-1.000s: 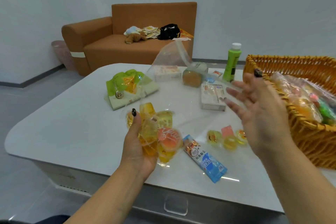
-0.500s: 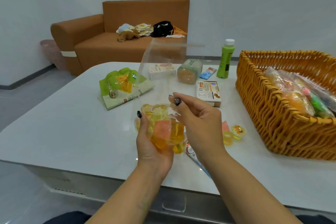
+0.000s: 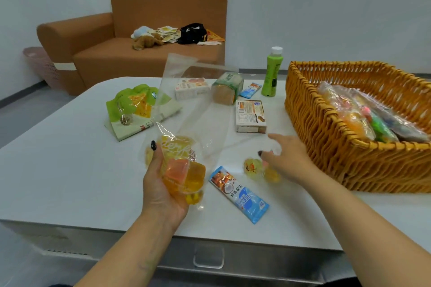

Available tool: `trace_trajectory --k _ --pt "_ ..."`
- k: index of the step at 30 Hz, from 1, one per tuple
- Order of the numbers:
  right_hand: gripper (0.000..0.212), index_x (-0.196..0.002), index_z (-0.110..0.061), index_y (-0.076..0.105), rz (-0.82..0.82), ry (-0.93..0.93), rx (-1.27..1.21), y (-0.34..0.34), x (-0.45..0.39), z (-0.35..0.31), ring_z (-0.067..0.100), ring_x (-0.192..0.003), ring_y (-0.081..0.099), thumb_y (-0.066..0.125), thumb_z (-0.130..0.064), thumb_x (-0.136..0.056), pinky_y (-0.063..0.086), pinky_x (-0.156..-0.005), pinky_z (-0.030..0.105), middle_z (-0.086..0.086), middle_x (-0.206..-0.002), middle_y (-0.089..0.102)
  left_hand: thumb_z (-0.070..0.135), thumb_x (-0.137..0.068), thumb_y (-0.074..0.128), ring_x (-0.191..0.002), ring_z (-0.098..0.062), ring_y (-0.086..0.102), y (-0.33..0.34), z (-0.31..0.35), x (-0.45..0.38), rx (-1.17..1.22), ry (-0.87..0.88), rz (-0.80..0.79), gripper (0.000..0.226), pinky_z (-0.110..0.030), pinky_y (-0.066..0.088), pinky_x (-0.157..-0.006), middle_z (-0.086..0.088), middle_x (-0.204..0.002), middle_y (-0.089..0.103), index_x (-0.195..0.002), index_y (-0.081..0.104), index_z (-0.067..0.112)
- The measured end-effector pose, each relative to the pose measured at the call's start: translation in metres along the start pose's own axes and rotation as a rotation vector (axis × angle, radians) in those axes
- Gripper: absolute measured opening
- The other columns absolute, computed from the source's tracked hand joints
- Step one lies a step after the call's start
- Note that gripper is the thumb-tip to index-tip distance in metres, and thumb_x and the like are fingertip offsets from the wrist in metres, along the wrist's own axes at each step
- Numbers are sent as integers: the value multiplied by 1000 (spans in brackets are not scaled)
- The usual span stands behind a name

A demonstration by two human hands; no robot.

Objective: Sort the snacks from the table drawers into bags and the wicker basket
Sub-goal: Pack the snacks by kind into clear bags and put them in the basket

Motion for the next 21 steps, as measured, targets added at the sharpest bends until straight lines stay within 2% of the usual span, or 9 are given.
trace_trajectory --k 2,5,7,10,13,16,19,21 --pt "53 -146 -33 30 -78 -17 88 20 2 7 29 -137 24 45 -35 -96 29 -108 44 8 -149 30 62 -84 53 -60 -15 69 -2 1 2 -11 -2 5 46 -29 49 -64 -2 -76 73 -93 71 21" --pt "46 -144 -32 31 32 -72 232 21 6 8 27 -125 35 35 -32 -99 38 -97 41 7 -138 41 62 -82 54 -61 -15 69 -3 1 3 -38 -6 -9 47 -30 49 -66 -2 -77 73 -94 71 21" --pt "44 -143 -31 32 81 -67 240 18 10 11 26 -120 39 34 -35 -99 41 -91 40 7 -132 44 62 -77 57 -63 -16 70 -4 0 4 -47 -12 -19 47 -30 51 -66 -2 -78 73 -96 71 21" --pt "45 -142 -31 32 68 -66 235 17 13 14 26 -114 49 36 -40 -98 43 -79 36 7 -127 46 58 -73 59 -67 -17 69 -4 -1 5 -69 -14 -29 48 -31 52 -64 -4 -81 73 -98 71 20" --pt "35 -129 -27 41 70 -116 294 14 13 13 25 -100 55 37 -42 -98 43 -69 33 5 -115 54 53 -78 58 -68 -16 69 -6 -3 5 -79 -8 -43 41 -33 53 -66 -3 -79 74 -96 71 20" --pt "28 -119 -20 48 93 -138 279 8 12 12 24 -90 57 35 -37 -100 49 -70 36 6 -106 59 51 -81 58 -71 -18 69 -12 -4 5 -103 -32 -50 38 -32 55 -66 -4 -82 74 -100 70 20" --pt "25 -114 -16 55 146 -120 251 -3 8 16 26 -87 58 39 -28 -100 52 -72 37 9 -103 64 50 -73 65 -73 -20 70 -21 -5 3 -120 -55 -58 45 -32 58 -61 -7 -88 73 -105 71 19" --pt "23 -107 -14 62 213 -115 157 -16 4 18 24 -83 59 41 -17 -98 54 -72 38 9 -100 67 51 -60 76 -73 -20 71 -26 -5 2 -136 -60 -67 55 -32 57 -57 -7 -89 73 -106 72 20"
Point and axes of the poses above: each hand's wrist, its own x-axis away from the middle knuckle, its own y-axis out of the palm, z = x × y, the point moved 6 cm from there along -x, towards the middle knuckle
